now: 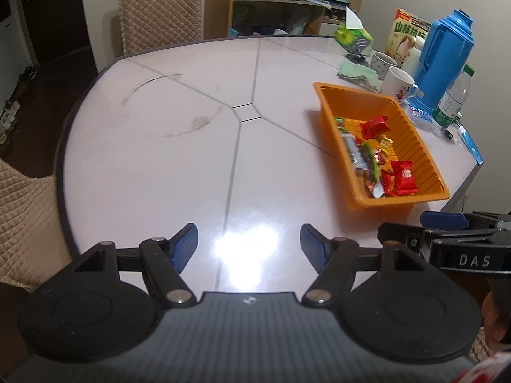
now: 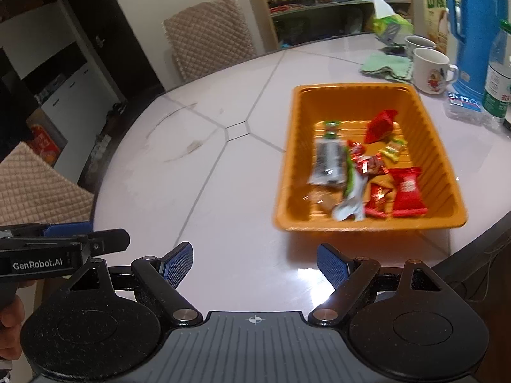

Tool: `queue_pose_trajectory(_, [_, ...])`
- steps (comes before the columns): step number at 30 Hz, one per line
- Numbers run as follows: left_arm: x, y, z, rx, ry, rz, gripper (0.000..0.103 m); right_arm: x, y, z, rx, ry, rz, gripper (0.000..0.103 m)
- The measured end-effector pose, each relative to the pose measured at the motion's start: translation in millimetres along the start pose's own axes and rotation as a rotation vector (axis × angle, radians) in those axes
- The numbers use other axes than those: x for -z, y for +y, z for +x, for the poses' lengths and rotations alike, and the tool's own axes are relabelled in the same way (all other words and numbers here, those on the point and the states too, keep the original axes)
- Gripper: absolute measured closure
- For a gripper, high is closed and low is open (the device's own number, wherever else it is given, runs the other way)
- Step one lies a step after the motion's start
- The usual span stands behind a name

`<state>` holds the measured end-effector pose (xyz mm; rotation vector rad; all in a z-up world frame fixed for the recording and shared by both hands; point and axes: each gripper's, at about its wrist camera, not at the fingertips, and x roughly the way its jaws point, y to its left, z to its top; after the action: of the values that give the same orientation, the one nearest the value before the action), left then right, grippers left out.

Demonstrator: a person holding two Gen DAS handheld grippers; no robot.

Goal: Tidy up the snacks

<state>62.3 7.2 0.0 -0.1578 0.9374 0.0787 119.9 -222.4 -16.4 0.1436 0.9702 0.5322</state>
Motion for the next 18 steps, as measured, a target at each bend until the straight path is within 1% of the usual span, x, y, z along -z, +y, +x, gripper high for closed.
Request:
queue_pose_trajectory(5, [16.6,21.9,-16.0,0.000,0.000,-0.005,0.034,14.0,30.6,-1.9,0.007,0.004,-0.019,0.019])
queue_pose_trajectory(8, [24.6,30.3,-23.5,0.008,0.000,-0.006,0.034,22.0,42.5,-2.7,0.023,0.009,-0.019,0.019])
queue_pose_trajectory(18, [43.8,42.3,-38.6,0.024,-0.001,0.015,0.034,41.7,65.3,-9.4,0.043,0.006,-0.013,0.019])
